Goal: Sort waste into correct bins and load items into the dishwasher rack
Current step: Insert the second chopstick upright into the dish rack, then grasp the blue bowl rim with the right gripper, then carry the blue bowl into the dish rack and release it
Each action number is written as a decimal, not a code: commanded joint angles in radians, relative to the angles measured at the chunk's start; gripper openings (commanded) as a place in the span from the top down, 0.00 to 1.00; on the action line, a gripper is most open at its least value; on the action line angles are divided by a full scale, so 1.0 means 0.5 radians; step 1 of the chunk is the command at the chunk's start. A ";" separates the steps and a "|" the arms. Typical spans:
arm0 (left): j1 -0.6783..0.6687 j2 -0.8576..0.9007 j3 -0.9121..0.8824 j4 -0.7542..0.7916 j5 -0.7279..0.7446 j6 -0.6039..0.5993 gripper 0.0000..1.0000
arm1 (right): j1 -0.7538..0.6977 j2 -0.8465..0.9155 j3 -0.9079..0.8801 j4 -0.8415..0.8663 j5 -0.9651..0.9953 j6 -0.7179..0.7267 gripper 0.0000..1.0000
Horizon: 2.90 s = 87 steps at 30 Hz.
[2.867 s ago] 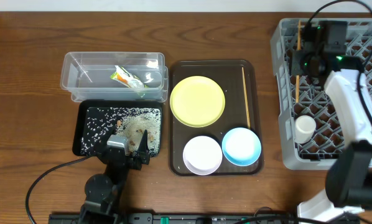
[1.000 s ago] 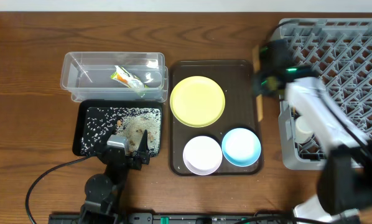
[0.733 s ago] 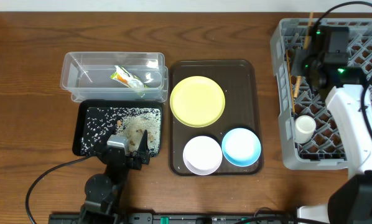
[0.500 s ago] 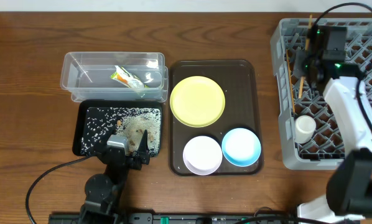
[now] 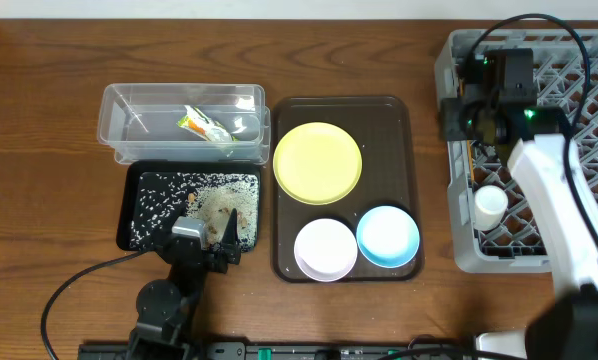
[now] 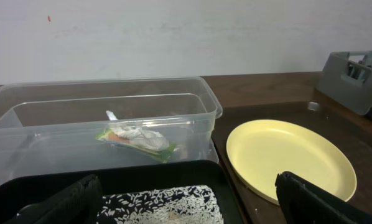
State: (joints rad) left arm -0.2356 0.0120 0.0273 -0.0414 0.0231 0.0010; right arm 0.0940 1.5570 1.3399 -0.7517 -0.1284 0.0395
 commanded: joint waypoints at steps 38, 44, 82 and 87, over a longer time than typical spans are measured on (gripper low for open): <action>0.012 -0.012 -0.047 -0.056 -0.018 0.020 0.09 | 0.645 -0.194 -1.013 -0.091 0.163 0.591 0.52; 0.012 -0.012 -0.047 -0.056 -0.018 0.020 0.09 | 0.610 -0.448 -0.932 -0.185 0.284 0.559 0.50; 0.012 -0.012 -0.047 -0.056 -0.018 0.020 0.09 | 0.342 -0.743 -0.554 -0.333 1.019 0.697 0.99; 0.012 -0.012 -0.047 -0.056 -0.018 0.019 0.09 | 0.291 -0.930 -0.472 -0.282 1.992 0.761 0.99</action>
State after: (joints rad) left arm -0.2356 0.0120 0.0273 -0.0414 0.0231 0.0010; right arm 0.2573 1.1275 1.0885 -0.8967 0.4824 0.3954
